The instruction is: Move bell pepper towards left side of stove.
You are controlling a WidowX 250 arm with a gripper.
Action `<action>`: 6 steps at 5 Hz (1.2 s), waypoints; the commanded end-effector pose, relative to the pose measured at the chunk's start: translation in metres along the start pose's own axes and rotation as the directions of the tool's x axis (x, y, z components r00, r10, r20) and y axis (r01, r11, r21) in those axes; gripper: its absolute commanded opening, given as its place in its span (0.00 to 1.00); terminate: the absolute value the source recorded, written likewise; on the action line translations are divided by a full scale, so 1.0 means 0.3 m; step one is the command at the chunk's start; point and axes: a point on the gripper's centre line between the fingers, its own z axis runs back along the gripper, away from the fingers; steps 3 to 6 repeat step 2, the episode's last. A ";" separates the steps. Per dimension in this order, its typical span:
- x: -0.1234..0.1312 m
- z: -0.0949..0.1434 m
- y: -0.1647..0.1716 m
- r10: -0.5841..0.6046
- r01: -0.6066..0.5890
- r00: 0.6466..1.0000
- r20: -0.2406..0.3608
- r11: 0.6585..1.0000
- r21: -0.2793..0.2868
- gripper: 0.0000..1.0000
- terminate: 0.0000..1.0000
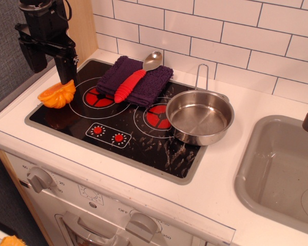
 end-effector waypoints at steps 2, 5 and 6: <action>-0.021 0.080 0.002 -0.005 0.003 0.999 0.049 0.999 0.035 1.00 1.00; -0.021 0.080 0.002 -0.005 0.003 0.999 0.049 0.999 0.035 1.00 1.00; -0.021 0.080 0.002 -0.005 0.003 0.999 0.049 0.999 0.035 1.00 1.00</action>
